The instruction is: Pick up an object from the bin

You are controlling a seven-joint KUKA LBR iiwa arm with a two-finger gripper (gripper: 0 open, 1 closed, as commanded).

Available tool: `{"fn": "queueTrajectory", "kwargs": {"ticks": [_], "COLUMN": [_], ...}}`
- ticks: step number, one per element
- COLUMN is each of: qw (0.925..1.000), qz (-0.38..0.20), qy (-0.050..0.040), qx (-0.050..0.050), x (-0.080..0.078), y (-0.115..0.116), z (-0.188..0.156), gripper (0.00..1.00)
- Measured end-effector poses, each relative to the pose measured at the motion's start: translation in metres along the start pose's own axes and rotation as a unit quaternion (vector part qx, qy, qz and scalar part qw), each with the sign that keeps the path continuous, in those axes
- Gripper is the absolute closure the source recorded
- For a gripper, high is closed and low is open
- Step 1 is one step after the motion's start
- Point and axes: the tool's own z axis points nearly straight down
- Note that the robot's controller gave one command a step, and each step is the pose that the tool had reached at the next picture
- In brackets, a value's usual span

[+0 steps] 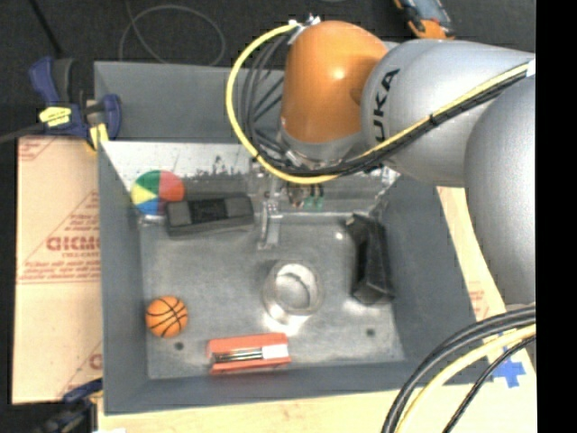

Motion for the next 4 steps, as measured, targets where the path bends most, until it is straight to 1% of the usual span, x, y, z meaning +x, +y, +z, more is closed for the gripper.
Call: {"fn": "queueTrajectory", "kwargs": {"ticks": [1, 2, 3, 4], "qw": [1.0000, 0.9966, 0.9991, 0.9828], "qz": [0.001, 0.082, 0.042, 0.185], "qy": [-0.0039, -0.0046, -0.0028, -0.0033], "qx": [0.000, -0.001, 0.001, -0.001], "x": [-0.001, -0.005, -0.009, -0.010], "y": [0.000, 0.015, 0.040, 0.060], "z": [-0.006, 0.049, 0.045, 0.054], "gripper": [0.00, 0.00, 0.00, 0.00]}}
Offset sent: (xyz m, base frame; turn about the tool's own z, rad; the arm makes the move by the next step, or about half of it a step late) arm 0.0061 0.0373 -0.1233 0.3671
